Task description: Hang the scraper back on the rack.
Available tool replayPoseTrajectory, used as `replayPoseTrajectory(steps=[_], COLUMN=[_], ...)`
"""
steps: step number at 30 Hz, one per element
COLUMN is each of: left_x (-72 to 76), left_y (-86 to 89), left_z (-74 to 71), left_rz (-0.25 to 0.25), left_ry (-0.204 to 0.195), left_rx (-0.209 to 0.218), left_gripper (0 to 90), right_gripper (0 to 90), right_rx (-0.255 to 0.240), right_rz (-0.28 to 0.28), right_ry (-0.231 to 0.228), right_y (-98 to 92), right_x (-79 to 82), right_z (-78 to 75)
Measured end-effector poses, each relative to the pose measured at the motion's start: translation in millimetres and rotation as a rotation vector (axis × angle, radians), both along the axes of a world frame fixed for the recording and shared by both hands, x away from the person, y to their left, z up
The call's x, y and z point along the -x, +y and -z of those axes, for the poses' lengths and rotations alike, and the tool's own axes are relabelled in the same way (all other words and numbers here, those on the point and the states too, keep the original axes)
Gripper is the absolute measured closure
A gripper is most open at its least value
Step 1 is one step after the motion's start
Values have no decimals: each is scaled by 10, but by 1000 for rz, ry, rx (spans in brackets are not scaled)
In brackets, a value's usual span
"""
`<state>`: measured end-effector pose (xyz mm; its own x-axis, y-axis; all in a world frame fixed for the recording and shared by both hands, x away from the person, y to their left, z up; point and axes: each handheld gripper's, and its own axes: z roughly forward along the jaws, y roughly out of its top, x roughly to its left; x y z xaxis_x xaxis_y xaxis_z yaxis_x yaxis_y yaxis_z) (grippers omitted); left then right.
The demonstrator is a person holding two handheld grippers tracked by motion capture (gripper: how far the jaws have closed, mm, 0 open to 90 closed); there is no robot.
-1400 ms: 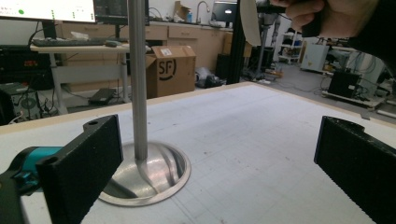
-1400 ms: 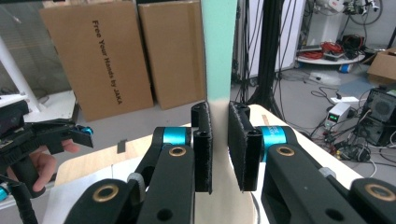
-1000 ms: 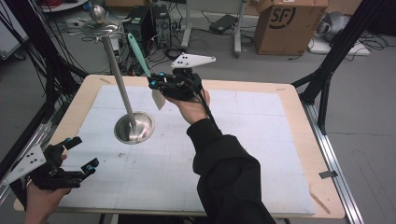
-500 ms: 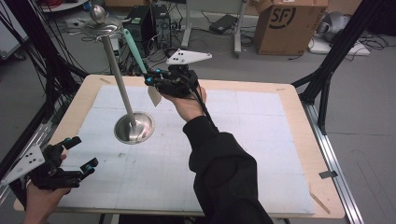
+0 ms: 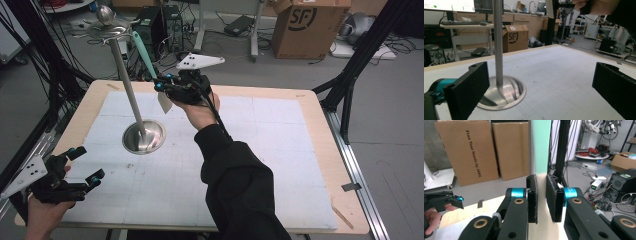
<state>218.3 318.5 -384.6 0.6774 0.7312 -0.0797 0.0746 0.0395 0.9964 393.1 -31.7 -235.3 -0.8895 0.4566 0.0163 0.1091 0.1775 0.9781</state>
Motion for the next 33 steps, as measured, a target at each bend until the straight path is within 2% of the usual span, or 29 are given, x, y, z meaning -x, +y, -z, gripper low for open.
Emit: replayPoseTrajectory(steps=[19,23,33], left_x=[14,18,38], left_y=[-20,-47,-54], left_z=[5,14,24], left_rz=[11,18,13], left_ry=[7,10,14], left_rx=[10,-4,-7], left_gripper=[17,17,17], right_gripper=[808,808,808], right_rx=[1,0,-5], right_rz=[4,1,-6], right_ry=[8,10,19], right_y=[74,96,151], right_x=[-56,-66,-66], right_z=[36,46,80])
